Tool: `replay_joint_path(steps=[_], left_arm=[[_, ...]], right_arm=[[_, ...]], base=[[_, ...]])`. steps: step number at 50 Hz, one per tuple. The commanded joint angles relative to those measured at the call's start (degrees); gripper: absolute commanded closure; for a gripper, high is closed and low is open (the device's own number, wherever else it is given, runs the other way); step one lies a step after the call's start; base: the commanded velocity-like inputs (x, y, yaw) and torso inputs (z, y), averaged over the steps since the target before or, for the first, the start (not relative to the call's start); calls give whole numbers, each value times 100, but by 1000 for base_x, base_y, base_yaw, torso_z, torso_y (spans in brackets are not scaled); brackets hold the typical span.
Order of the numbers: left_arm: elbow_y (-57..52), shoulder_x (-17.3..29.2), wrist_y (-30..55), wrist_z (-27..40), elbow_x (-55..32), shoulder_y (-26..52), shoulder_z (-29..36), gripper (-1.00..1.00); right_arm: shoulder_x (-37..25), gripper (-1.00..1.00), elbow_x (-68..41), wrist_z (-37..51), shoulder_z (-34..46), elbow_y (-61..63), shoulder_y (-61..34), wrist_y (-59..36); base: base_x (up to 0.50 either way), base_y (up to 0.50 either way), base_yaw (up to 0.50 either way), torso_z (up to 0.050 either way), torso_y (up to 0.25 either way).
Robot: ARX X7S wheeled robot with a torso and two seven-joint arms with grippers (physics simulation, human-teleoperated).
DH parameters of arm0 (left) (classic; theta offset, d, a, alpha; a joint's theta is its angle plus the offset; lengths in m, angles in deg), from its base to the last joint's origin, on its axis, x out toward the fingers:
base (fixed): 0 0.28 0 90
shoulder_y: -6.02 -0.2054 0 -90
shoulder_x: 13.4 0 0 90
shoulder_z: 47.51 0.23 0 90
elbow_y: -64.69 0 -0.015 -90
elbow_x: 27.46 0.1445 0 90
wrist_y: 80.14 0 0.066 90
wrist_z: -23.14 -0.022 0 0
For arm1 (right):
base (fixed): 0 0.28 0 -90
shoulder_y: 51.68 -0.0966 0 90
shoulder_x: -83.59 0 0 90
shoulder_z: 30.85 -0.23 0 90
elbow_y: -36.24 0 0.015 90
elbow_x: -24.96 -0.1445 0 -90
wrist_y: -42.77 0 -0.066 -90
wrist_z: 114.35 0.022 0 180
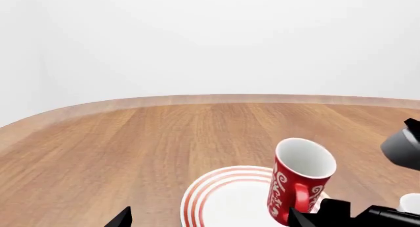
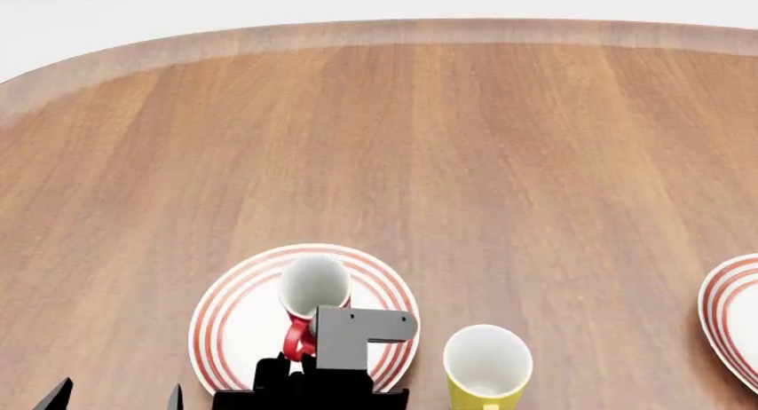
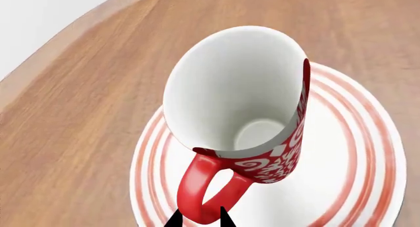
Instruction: Put the red mug on the left plate.
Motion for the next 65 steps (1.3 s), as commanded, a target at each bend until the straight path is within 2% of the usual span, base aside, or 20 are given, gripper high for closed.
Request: replay_joint_path(steps=[1, 65], left_arm=[[1, 18, -9, 9, -22, 1, 10, -100], [35, 82, -56, 108, -46, 23, 83, -100]], right_arm=[[5, 100, -37, -196, -10, -106, -98, -289], [5, 100, -325, -364, 18, -358, -253, -906]], base=[[0, 0, 0, 0, 0], [0, 0, 0, 0, 0]])
